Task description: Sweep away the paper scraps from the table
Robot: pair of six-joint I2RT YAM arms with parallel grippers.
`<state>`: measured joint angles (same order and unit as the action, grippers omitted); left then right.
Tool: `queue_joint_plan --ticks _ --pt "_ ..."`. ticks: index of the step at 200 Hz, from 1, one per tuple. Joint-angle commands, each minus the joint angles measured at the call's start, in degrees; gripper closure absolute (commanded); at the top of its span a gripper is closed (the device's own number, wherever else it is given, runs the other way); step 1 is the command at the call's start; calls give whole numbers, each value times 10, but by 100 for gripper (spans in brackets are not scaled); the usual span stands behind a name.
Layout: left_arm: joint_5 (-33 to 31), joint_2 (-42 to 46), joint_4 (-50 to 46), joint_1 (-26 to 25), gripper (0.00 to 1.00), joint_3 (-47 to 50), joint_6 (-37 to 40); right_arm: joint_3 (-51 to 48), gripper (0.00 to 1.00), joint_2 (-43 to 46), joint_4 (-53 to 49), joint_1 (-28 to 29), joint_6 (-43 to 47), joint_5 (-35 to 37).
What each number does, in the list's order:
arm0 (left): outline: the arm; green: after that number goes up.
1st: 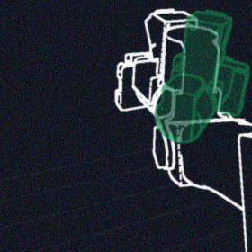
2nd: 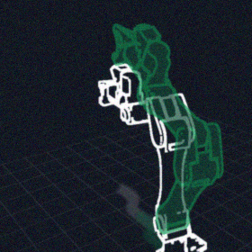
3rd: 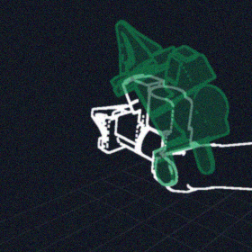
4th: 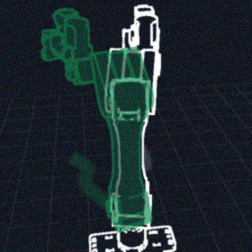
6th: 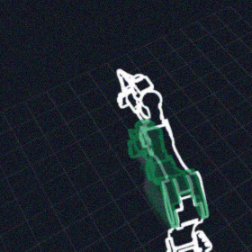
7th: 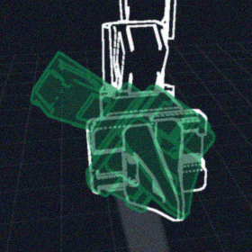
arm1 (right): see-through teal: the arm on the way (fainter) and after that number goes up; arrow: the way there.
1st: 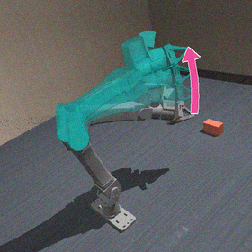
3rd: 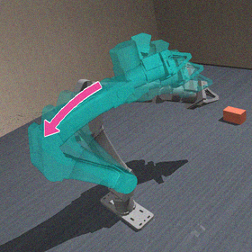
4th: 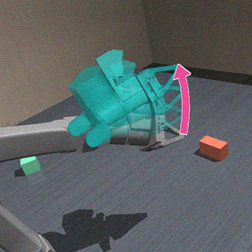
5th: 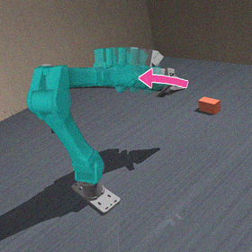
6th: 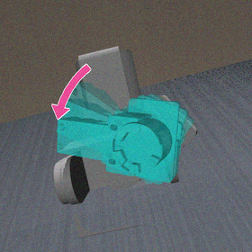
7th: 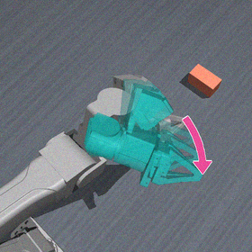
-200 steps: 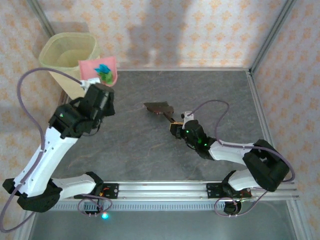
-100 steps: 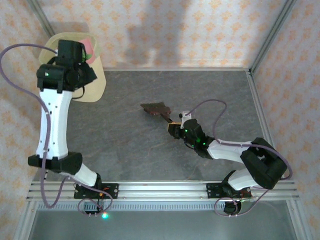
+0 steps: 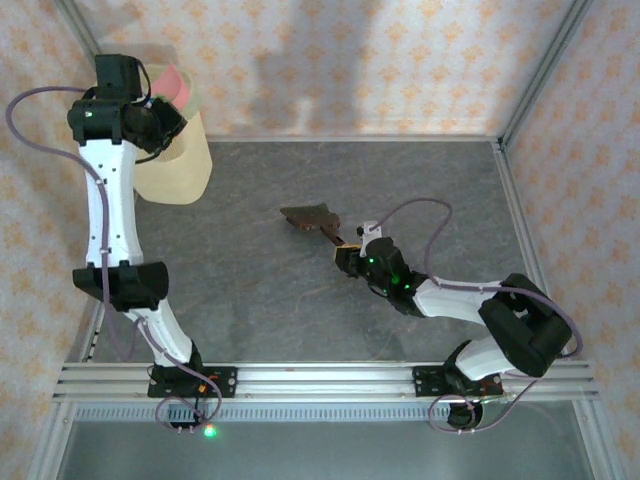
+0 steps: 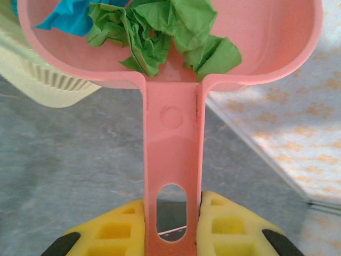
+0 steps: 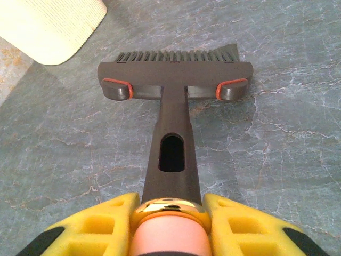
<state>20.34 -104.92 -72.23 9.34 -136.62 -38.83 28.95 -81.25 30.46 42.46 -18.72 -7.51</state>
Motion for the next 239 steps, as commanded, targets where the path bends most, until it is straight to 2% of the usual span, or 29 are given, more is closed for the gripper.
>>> queue_joint_plan --ticks 1,22,53,77,117,146,184,239 --pt "63 -24 53 16 100 -15 -55 20 100 -3 13 3 9 4" --pt "113 -39 97 17 100 -15 -77 20 100 -3 13 3 8 4" --pt "137 -41 120 19 100 -11 -106 20 100 -3 12 3 9 4" --pt "169 -34 167 21 100 34 -147 21 100 -3 12 3 8 4" --pt "182 15 255 30 100 121 -206 21 100 -3 11 3 8 5" --pt "202 54 361 46 100 201 -270 21 100 -4 11 3 8 6" --pt "241 52 405 53 100 226 -316 22 100 -4 11 3 8 4" --pt "259 53 469 58 100 250 -366 22 100 -6 11 3 8 5"
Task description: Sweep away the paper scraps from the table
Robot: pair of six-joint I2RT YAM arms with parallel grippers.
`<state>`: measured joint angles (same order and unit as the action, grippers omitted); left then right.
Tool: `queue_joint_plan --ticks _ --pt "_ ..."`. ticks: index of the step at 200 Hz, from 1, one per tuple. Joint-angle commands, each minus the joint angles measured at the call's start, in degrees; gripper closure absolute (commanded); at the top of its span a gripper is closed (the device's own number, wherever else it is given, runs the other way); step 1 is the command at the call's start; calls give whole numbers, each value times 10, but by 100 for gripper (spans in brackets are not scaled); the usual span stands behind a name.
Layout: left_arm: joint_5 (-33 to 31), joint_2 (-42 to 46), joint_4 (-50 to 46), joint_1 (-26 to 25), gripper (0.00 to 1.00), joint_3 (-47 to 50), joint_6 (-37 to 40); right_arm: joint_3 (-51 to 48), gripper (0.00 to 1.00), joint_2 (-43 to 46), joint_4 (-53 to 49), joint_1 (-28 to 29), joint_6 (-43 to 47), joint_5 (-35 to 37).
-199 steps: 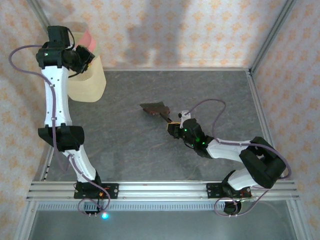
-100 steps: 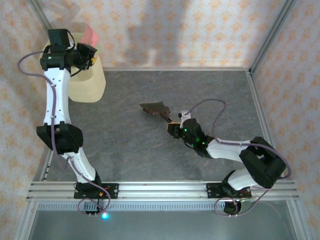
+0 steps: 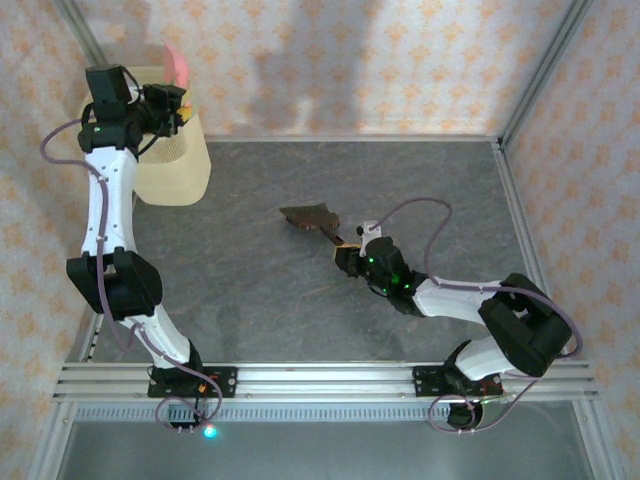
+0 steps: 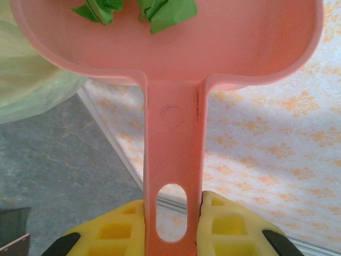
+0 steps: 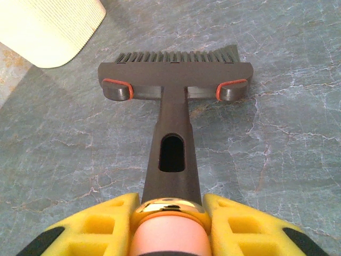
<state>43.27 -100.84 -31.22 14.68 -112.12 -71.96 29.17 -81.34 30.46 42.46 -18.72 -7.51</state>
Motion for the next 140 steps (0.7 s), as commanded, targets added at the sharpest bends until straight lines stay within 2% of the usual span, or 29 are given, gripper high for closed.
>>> queue_joint_plan --ticks 1,51,81,140 --pt "29 13 60 5 100 5 -36 19 100 -5 11 3 9 5" --pt "41 12 164 13 100 24 -104 20 100 -6 11 3 9 3" --pt "28 39 329 18 100 117 -199 20 100 -6 11 3 9 4" --pt "11 59 376 26 100 159 -218 20 100 -6 11 3 9 3"
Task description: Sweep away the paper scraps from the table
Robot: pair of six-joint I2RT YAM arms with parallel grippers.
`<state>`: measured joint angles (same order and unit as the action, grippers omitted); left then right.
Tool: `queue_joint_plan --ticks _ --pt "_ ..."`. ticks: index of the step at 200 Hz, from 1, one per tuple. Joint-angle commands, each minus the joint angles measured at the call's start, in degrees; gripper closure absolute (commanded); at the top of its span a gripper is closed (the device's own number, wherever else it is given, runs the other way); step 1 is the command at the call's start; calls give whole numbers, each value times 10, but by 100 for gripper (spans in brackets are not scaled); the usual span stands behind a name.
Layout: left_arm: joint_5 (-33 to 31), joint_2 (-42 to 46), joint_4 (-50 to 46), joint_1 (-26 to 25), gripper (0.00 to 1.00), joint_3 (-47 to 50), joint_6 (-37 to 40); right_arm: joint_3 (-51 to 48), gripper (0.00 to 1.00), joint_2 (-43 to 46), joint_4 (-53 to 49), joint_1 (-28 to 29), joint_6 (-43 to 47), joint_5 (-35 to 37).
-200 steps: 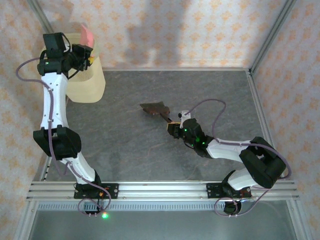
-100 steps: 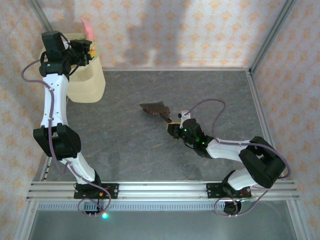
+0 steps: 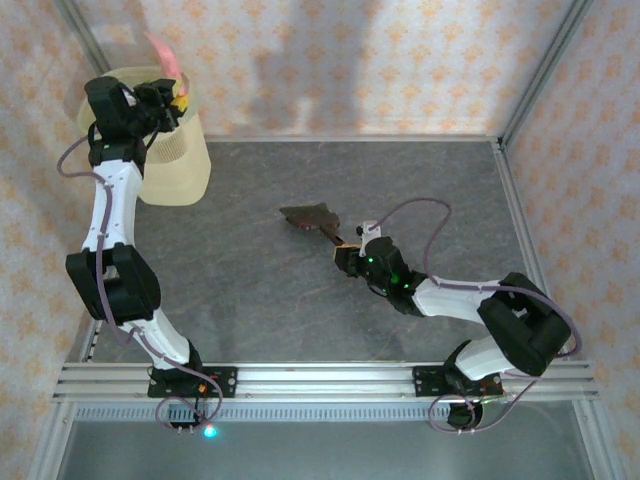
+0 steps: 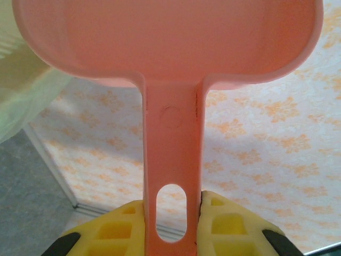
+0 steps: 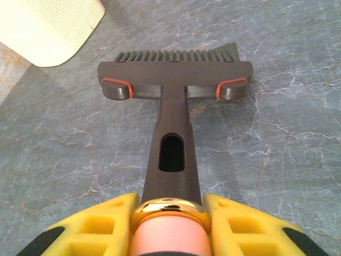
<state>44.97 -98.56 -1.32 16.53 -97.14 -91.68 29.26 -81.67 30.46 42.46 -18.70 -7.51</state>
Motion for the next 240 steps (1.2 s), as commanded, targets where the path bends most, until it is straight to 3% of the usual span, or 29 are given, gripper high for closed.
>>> queue_joint_plan --ticks 1,47,80,123,184,211,240 --pt "-6 37 76 7 100 9 -20 19 100 -2 12 3 9 4" --pt "-29 98 38 6 100 35 23 18 100 0 11 3 7 9" --pt "-66 185 -73 -33 100 48 144 7 100 18 15 3 8 32" --pt "-136 292 -192 -199 100 88 313 -36 100 74 48 3 12 99" --pt "-317 338 -373 -477 100 105 568 -97 100 167 71 3 9 230" --pt "-398 333 -437 -557 100 143 623 -113 100 195 71 2 3 271" --pt "-487 301 -495 -599 100 199 614 -120 100 210 63 -4 -5 297"
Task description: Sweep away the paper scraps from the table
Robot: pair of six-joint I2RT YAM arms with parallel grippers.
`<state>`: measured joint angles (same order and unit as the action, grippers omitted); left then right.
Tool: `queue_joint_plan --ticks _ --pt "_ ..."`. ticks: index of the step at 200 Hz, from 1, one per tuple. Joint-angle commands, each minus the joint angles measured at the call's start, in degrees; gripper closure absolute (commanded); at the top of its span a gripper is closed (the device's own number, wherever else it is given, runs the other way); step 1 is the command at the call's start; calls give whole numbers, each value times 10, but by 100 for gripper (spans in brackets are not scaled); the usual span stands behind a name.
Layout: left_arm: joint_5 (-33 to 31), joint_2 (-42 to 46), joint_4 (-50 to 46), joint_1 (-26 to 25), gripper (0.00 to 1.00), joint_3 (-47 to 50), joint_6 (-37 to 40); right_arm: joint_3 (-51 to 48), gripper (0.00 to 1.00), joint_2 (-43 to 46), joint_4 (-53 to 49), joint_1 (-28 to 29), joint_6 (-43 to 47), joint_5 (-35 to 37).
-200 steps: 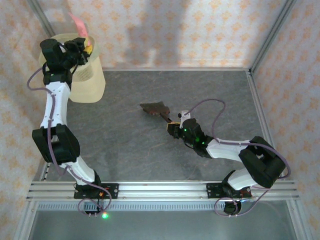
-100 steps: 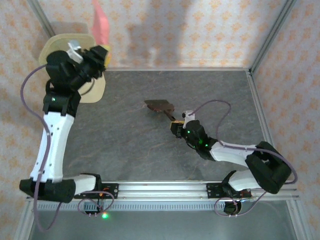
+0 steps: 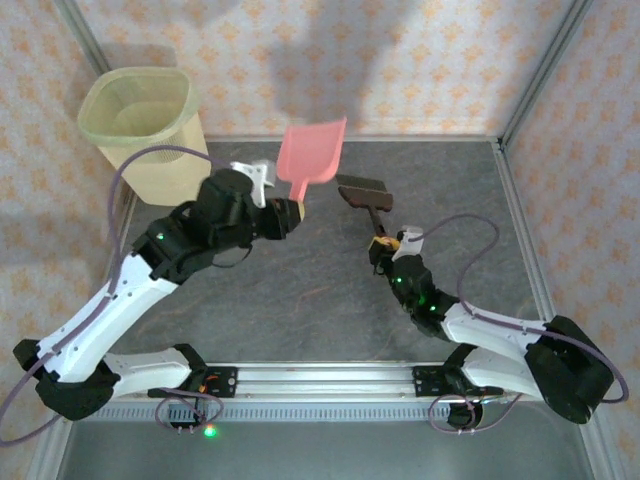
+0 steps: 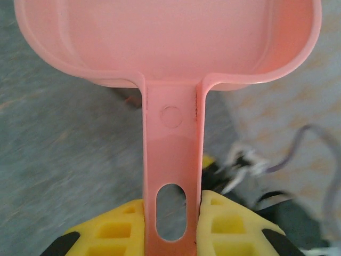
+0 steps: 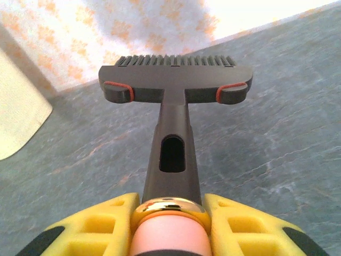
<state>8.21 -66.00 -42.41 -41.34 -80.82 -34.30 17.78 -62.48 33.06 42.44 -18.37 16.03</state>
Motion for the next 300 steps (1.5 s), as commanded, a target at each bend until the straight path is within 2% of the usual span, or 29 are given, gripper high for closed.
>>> queue_joint_plan --ticks 1,16,48,75,92,118,135,176,203,231,275,300 --pt "-122 -27 -86 -20 100 37 40 -6 100 18 37 -4 -9 62" --pt "-129 -50 -90 -23 100 73 7 -5 100 16 32 -8 -13 61" --pt "-118 -91 -38 -24 100 150 -35 6 100 5 19 -15 -17 47" --pt "-163 -133 -22 -23 100 164 -59 13 100 -3 9 -19 -20 43" --pt "-159 -162 6 -19 100 174 -70 22 100 -6 -4 -22 -22 36" --pt "-133 -219 32 -1 100 174 -89 58 100 -13 -67 -23 -17 13" --pt "-110 -251 55 7 100 176 -93 71 100 -15 -94 -23 -16 23" --pt "-113 -313 85 13 100 161 -87 97 100 -28 -142 -24 19 50" --pt "-104 -352 88 25 100 139 -84 107 100 -70 -143 -23 37 67" --pt "-92 -371 91 37 100 122 -77 119 100 -120 -132 -22 31 42" --pt "-73 -395 98 45 90 108 -74 137 100 -180 -123 -18 20 16" --pt "-68 -402 97 46 82 106 -71 139 98 -184 -122 -17 16 1"
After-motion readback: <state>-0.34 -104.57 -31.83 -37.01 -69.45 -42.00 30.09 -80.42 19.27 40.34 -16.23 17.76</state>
